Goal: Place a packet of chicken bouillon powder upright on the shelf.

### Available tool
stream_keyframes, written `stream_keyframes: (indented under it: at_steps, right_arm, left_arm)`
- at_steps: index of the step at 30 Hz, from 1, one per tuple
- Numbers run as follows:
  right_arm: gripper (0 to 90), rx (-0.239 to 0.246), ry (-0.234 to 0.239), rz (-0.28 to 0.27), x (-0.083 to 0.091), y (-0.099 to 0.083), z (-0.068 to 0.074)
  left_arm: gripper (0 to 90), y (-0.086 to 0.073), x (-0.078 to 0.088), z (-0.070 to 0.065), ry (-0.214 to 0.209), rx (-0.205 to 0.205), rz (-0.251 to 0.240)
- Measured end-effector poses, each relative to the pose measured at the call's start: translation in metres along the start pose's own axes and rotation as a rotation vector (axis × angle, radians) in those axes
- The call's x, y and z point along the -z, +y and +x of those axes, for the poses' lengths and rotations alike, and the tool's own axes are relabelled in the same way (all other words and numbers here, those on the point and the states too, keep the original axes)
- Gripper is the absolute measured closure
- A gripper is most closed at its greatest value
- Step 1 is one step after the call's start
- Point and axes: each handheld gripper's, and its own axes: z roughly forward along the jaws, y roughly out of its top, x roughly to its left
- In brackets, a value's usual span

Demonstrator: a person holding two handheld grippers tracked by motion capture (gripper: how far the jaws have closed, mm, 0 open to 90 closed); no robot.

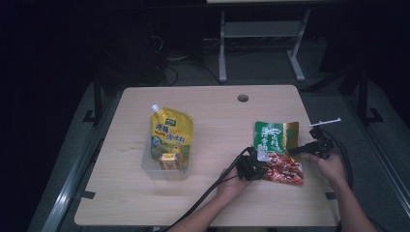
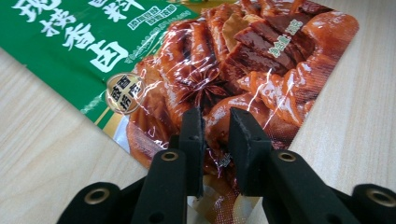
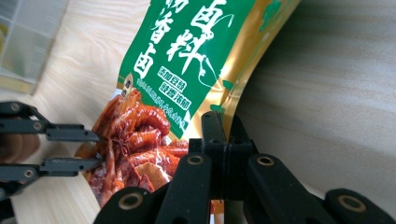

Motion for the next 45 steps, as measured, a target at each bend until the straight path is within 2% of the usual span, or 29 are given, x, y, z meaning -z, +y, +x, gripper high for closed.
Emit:
stream_keyframes:
  at_steps: [1,4,5,10,13,19,22,28,32,36,40,45]
  right_arm:
    - [89.4,0.018,-0.006,0.000,0.001,0.000,0.002]
    - [89.4,0.030,-0.002,-0.011,0.004,-0.001,0.006]
    - [89.5,0.037,0.005,-0.022,0.006,-0.001,0.008]
    - [89.5,0.078,0.017,-0.067,0.015,-0.004,0.019]
    - [89.5,0.122,0.023,-0.096,0.023,-0.006,0.028]
    - [89.6,0.200,0.027,-0.150,0.033,-0.008,0.050]
    - [89.6,0.230,0.033,-0.167,0.037,-0.008,0.061]
    - [89.7,0.320,0.033,-0.201,0.046,-0.008,0.090]
    - [89.7,0.375,0.025,-0.220,0.051,-0.006,0.108]
    - [89.7,0.423,0.011,-0.238,0.054,-0.003,0.124]
    - [89.7,0.460,0.012,-0.254,0.053,0.001,0.134]
    - [89.7,0.480,0.024,-0.266,0.050,0.007,0.140]
  left_arm:
    - [72.9,0.000,0.001,0.000,-0.002,0.002,0.001]
    - [70.0,-0.001,0.006,0.000,-0.003,0.009,-0.012]
    - [69.5,-0.001,0.010,0.000,-0.007,0.019,-0.026]
    - [63.5,-0.003,0.027,0.002,-0.017,0.015,-0.052]
    - [59.2,-0.006,0.037,0.001,-0.021,0.017,-0.069]
    - [54.9,-0.013,0.050,-0.004,-0.021,-0.010,-0.082]
    - [52.7,-0.017,0.056,-0.005,-0.034,0.005,-0.099]
    - [48.0,-0.023,0.072,-0.008,-0.051,0.018,-0.148]
    - [44.8,-0.027,0.080,-0.011,-0.050,-0.004,-0.153]
    - [42.9,-0.033,0.088,-0.013,-0.059,-0.004,-0.168]
    - [41.1,-0.041,0.099,-0.013,-0.067,0.000,-0.183]
    - [39.5,-0.048,0.108,-0.013,-0.074,0.008,-0.188]
